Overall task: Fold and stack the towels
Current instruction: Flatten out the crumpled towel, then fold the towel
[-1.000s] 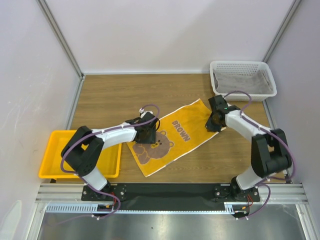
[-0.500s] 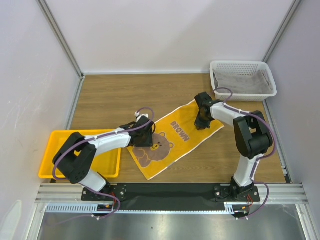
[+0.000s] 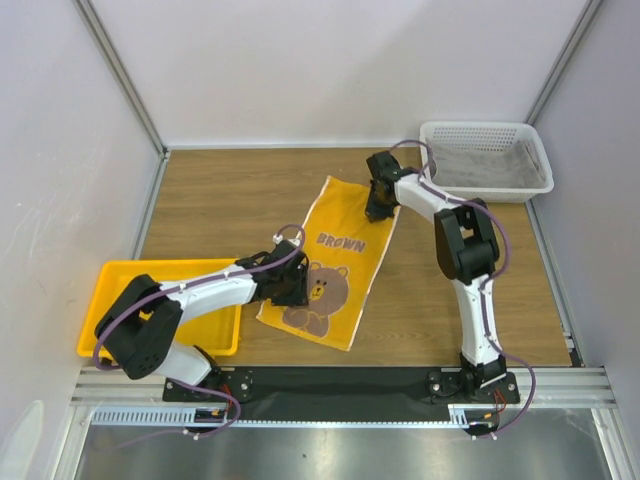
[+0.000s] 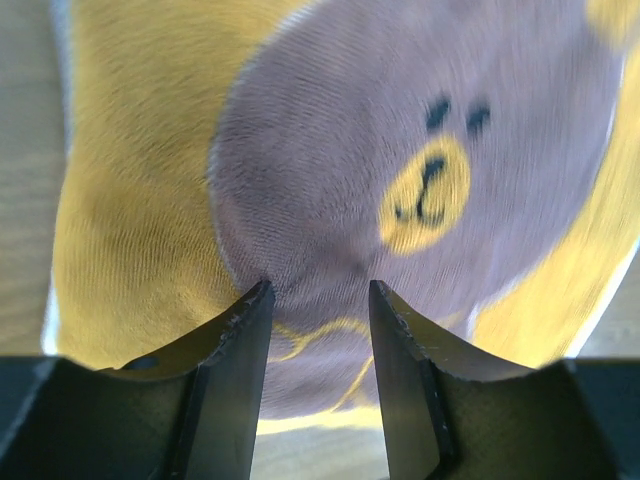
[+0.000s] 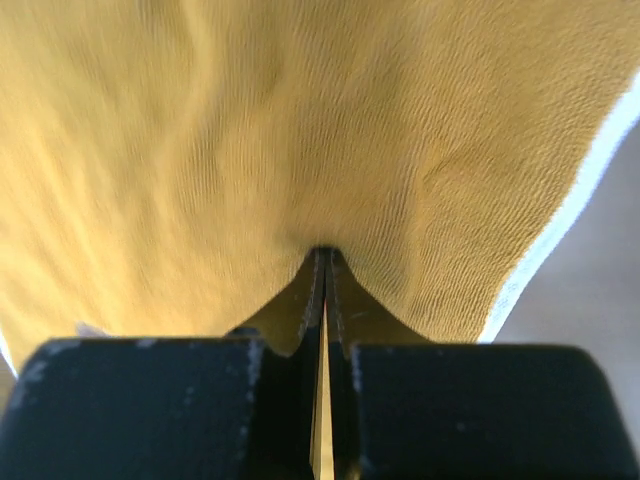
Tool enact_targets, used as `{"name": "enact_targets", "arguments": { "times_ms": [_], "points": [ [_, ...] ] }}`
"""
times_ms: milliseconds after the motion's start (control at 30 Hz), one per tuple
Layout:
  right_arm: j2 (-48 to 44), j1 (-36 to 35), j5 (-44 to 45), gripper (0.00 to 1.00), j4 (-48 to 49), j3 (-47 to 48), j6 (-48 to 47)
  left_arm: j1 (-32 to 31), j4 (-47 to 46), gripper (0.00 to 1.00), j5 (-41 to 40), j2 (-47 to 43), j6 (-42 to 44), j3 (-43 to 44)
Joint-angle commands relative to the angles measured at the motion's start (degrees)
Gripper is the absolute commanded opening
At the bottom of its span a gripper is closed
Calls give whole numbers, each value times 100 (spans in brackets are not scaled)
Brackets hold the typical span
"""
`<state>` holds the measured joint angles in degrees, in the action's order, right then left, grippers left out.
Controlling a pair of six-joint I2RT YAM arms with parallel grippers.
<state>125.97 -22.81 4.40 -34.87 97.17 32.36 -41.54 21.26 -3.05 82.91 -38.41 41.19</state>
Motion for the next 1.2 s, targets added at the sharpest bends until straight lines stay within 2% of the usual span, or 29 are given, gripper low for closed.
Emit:
{"name": "enact_targets", "arguments": {
  "times_ms": [0,200,333,533,633,733,867,900,933,967,1000,1067,1167],
  "points": [
    [909,-31,-280,0,-151,1039,-537,-109,502,49,498,-91,193,12],
    [1885,-127,-808,0,-424,2673,-1046,-398,740,49,744,356,651,389],
    [2019,-171,-1117,0,-336,2975,-1205,-539,669,49,771,629,686,662],
    [1528,-215,-1477,1,-573,3072,-1477,-557,1082,52,166,630,660,1128],
    [931,-215,-1513,7,-845,3002,-1522,-548,1380,54,-37,446,703,1435],
    [97,-198,-1565,16,-1039,2564,-1408,-513,1705,58,-371,174,651,1804],
    [-1160,-198,-1741,30,-733,1063,-944,-338,2005,65,-530,-370,336,1902],
    [-1685,-198,-1776,34,-662,389,-829,-233,2066,66,-495,-512,265,1823],
    [-1925,-206,-1785,36,-583,-27,-680,-180,2093,67,-486,-678,90,1718],
    [-2188,-215,-1881,43,-434,-379,-417,-127,2128,69,-486,-976,-16,1482],
    [-2426,-233,-1908,49,-337,-1139,-241,-39,2207,69,-486,-1144,-139,1332],
    [-3138,-294,-1899,57,-56,-1838,76,5,2269,71,-495,-1452,-603,859],
    [-3930,-461,-1759,64,181,-3095,805,23,2059,70,-206,-2137,-1220,147]
  ]
}}
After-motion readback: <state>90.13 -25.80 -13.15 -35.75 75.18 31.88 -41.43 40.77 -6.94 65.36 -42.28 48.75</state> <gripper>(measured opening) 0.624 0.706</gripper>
